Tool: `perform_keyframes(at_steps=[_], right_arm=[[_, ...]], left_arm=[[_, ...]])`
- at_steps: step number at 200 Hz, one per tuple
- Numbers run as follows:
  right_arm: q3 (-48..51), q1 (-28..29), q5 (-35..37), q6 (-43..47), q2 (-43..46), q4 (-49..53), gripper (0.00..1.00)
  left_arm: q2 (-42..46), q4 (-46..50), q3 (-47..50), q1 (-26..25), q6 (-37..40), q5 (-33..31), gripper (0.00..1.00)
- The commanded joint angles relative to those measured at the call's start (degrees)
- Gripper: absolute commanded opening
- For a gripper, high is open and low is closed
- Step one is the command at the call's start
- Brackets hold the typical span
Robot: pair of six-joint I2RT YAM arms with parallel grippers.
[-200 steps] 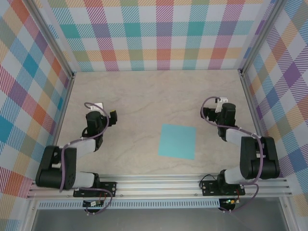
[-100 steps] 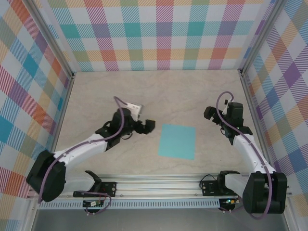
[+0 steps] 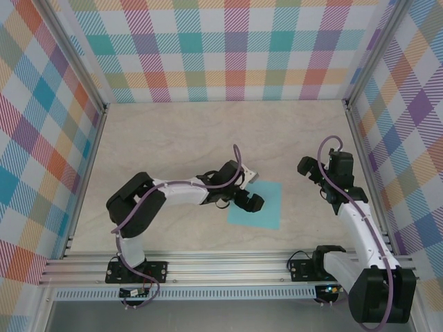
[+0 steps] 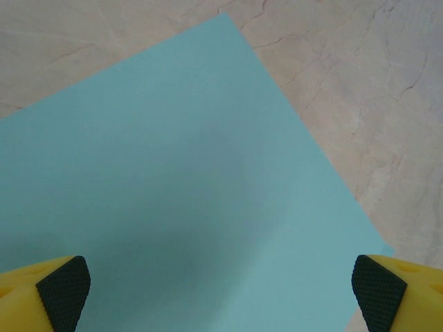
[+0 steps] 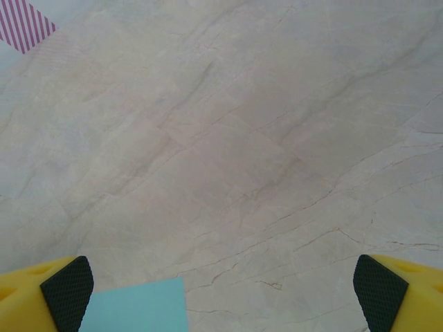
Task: Fold a paper plane with a square sheet of paper (fold left side to right side)
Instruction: Move the square sheet of paper to the center of the table.
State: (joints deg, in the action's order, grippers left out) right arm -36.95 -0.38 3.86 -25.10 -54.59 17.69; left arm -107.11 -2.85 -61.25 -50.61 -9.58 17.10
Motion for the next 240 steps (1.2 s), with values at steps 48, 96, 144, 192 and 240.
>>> perform_keyframes(at_steps=[48, 96, 144, 192, 240], right_arm=[[0.29, 0.12, 1.41, -0.93, 0.08, 1.21, 1.0], [0.23, 0.12, 0.94, -1.59, -0.35, 1.55, 1.0], [0.17, 0.08, -0.44, -1.95, -0.78, 1.66, 1.0], [-0.3, 0.11, -3.62, -2.07, -3.23, 1.55, 1.0], [-5.07, 0.26, -13.04, -0.03, -11.62, 2.21, 1.0]], left_arm=[[-7.42, 5.3, -7.8, -0.39, -1.24, -3.65, 1.0], [-7.09, 3.82, -6.02, 2.57, -6.9, -10.46, 1.0], [-5.57, 4.39, -4.12, 8.52, -10.5, -15.83, 1.0], [-4.51, 5.28, -4.22, 12.49, -13.22, -16.65, 1.0], [2.19, 5.28, -3.53, 12.64, -11.92, -13.75, 1.0]])
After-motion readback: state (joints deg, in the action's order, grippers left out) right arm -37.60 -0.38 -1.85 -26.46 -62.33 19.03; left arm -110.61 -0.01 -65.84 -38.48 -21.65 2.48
